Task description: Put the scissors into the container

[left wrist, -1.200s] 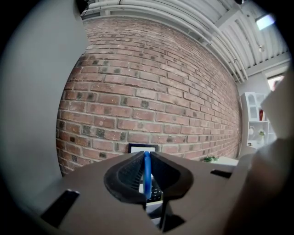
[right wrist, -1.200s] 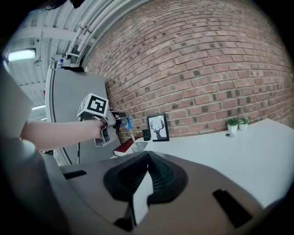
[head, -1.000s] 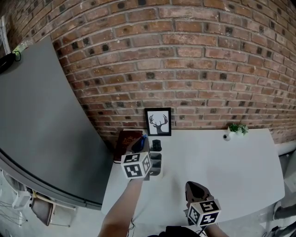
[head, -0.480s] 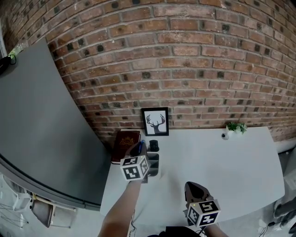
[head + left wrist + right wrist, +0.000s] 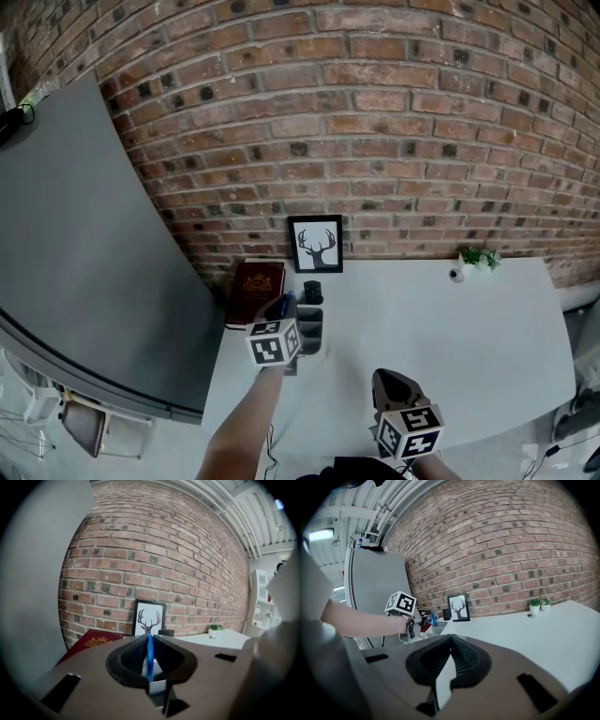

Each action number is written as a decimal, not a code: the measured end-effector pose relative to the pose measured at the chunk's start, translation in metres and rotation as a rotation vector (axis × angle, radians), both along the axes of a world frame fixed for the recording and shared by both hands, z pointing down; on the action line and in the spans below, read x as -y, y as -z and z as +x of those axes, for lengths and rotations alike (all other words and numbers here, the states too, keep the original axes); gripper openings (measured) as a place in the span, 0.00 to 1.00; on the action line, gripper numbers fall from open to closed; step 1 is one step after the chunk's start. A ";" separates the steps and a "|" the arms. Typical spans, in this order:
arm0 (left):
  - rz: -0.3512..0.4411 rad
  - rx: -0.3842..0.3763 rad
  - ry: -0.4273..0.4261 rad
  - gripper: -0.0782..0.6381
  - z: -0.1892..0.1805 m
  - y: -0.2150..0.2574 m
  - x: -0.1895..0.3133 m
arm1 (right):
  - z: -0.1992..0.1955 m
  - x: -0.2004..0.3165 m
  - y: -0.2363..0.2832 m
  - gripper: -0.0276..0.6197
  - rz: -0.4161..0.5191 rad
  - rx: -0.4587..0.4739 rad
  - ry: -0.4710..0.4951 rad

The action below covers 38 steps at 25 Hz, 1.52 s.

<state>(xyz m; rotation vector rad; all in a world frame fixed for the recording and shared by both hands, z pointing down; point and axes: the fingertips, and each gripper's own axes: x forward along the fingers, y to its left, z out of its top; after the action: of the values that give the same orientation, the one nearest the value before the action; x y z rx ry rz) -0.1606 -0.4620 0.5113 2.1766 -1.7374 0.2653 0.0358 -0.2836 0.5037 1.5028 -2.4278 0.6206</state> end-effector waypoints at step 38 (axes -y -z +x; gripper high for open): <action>-0.111 -0.018 -0.020 0.24 -0.024 -0.041 -0.105 | -0.032 -0.017 -0.011 0.04 -0.032 -0.014 0.068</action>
<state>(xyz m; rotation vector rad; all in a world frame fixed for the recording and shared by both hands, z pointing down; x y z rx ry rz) -0.1846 -0.3572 0.5519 2.1120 -1.6512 0.3377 0.0039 -0.2671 0.5149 1.4006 -2.4352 0.6298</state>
